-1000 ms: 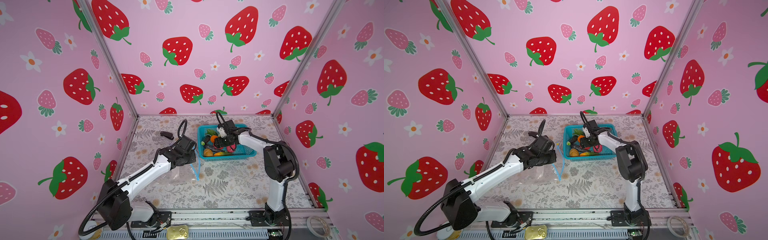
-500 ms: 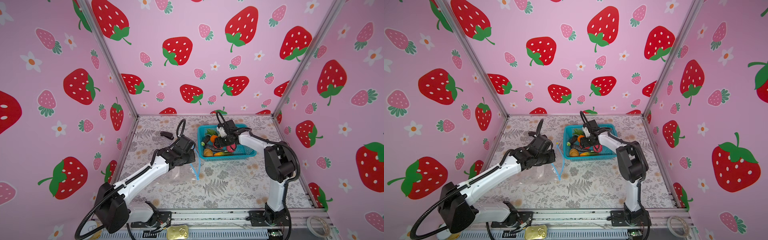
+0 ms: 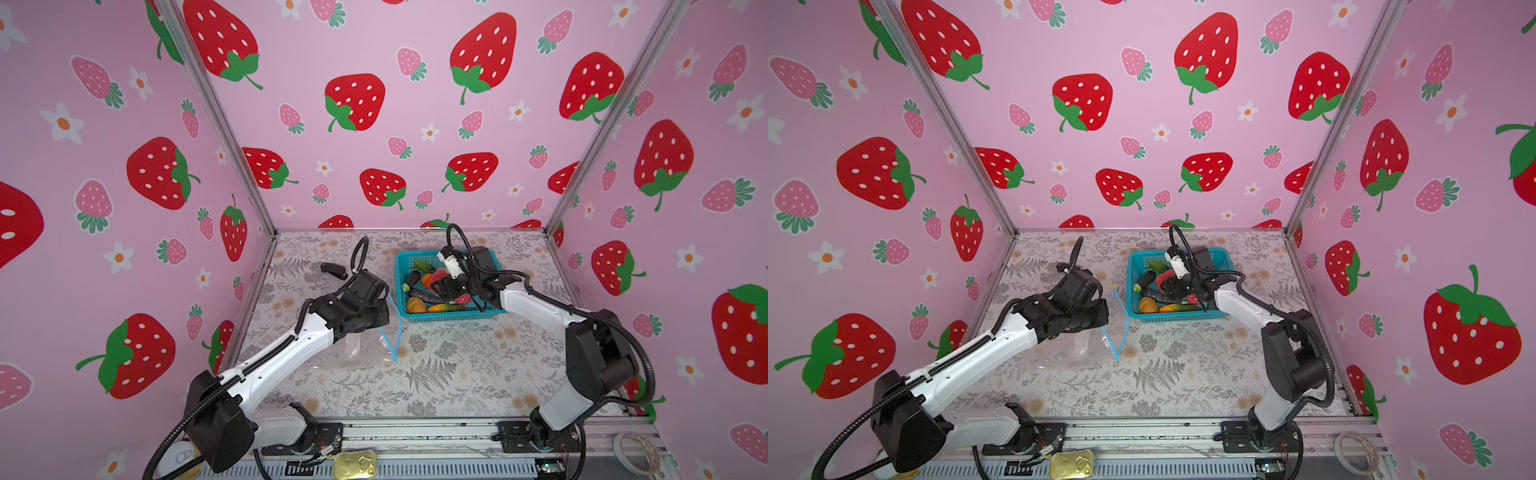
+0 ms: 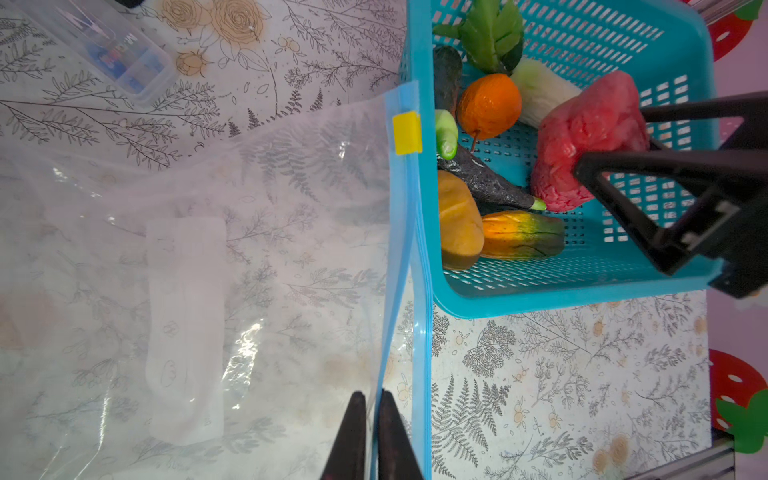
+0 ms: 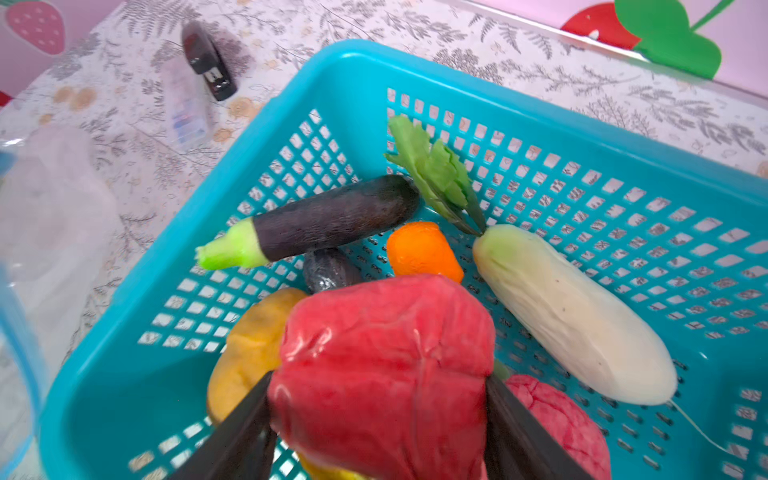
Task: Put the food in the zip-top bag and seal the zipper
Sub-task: 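Grasp the red pepper with the right gripper and lift it out, then carry the red pepper toward the bag mouth held by the left gripper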
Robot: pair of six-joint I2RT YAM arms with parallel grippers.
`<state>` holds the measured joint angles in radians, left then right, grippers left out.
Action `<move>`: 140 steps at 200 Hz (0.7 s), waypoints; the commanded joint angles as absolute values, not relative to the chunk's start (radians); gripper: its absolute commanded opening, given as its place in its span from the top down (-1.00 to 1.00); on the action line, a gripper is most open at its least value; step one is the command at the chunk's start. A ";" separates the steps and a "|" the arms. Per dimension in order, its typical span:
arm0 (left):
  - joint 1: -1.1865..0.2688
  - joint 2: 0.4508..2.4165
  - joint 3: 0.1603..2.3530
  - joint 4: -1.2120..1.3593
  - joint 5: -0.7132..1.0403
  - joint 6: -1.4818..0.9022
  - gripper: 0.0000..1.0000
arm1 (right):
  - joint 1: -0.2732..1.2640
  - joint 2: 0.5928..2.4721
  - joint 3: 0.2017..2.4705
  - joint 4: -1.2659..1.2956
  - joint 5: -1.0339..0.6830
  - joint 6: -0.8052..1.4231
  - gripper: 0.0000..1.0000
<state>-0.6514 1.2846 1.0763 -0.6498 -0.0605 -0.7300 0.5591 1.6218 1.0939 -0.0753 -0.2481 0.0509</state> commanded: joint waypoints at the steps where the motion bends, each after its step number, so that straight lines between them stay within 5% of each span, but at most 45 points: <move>1: -0.646 1.273 1.125 -0.671 -0.035 -0.729 0.77 | 0.579 1.529 1.016 0.106 -0.361 -0.025 -0.42; 140: -0.648 1.272 1.177 -0.693 0.005 -0.738 0.77 | 0.800 1.328 0.752 0.395 -0.543 -0.086 -0.35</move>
<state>-0.6514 1.2850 1.1320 -0.6636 0.0013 -0.7307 0.7719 1.3598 0.7792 0.3340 -0.4938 -0.0315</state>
